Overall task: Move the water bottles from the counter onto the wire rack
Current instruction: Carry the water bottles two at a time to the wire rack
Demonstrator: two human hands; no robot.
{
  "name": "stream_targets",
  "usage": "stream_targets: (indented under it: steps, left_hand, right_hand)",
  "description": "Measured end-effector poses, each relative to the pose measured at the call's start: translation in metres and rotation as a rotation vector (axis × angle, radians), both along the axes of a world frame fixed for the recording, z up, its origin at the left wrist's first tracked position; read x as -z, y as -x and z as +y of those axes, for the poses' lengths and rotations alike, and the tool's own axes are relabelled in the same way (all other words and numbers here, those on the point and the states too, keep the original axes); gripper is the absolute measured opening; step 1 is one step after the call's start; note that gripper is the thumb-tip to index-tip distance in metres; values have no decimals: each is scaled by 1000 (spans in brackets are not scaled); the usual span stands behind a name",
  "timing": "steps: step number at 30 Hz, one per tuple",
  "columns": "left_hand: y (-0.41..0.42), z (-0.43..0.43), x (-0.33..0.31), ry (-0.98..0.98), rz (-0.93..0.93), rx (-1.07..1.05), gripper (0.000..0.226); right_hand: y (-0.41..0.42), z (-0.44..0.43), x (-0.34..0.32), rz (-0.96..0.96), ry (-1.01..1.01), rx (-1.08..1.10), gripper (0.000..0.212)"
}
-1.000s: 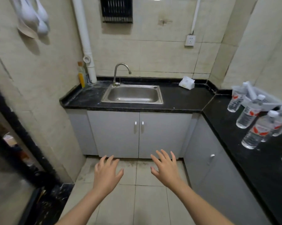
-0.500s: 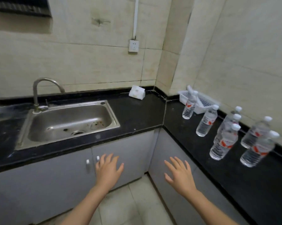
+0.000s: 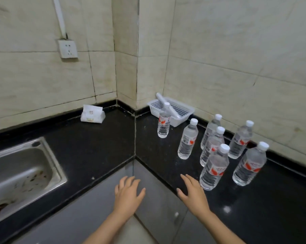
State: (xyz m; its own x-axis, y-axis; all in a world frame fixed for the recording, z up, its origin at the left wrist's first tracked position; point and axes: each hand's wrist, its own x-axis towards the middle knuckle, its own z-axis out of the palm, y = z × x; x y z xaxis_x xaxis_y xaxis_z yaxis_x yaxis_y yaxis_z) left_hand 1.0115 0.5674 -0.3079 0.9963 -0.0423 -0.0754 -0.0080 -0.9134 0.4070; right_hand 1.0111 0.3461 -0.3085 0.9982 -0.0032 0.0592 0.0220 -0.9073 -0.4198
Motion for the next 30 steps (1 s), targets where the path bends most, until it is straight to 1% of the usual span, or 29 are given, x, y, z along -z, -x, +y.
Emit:
stream_targets:
  steps: [2, 7, 11, 12, 15, 18, 19, 20, 21, 24, 26, 28, 30]
  left_hand:
    - [-37, -3, -4, -20, -23, -2, 78]
    - [-110, -23, -6, 59, -28, -65, 77]
    - [-145, -41, 10, 68, 45, -51, 50]
    - [-154, -43, 13, 67, 59, -50, 47]
    - [-183, -48, 15, 83, 66, -47, 50]
    - [-215, -46, 16, 149, 59, -60, 45]
    - [-241, -45, 20, 178, 62, -38, 45]
    - [-264, -44, 25, 200, 71, -20, 47]
    - [-272, -43, 24, 225, 67, -33, 49]
    - [-309, -43, 21, 324, 94, -23, 57]
    - [-346, -42, 20, 395, 130, 30, 65]
    - [-378, -47, 14, 493, 172, 79, 77]
    - [-400, -52, 12, 591, 217, 130, 89]
  right_hand:
    - [-40, 2, 3, 21, -124, 45, 61]
    - [-116, -9, 4, 58, -367, 181, 70]
    - [-155, -21, 9, 23, -567, 362, 74]
    - [-163, -22, 10, 3, -594, 399, 75]
    - [-185, -26, 11, -50, -647, 513, 75]
    - [-200, -31, 13, -39, -713, 565, 80]
    - [-215, -32, 20, -68, -736, 595, 83]
    - [-229, -35, 25, -94, -774, 612, 85]
    - [-232, -40, 19, -101, -819, 580, 87]
    - [-241, -52, 15, -36, -941, 489, 92]
    - [-251, -49, 14, -13, -984, 495, 85]
    - [-259, -48, 19, -7, -968, 554, 74]
    - [-269, -45, 22, -33, -939, 645, 69]
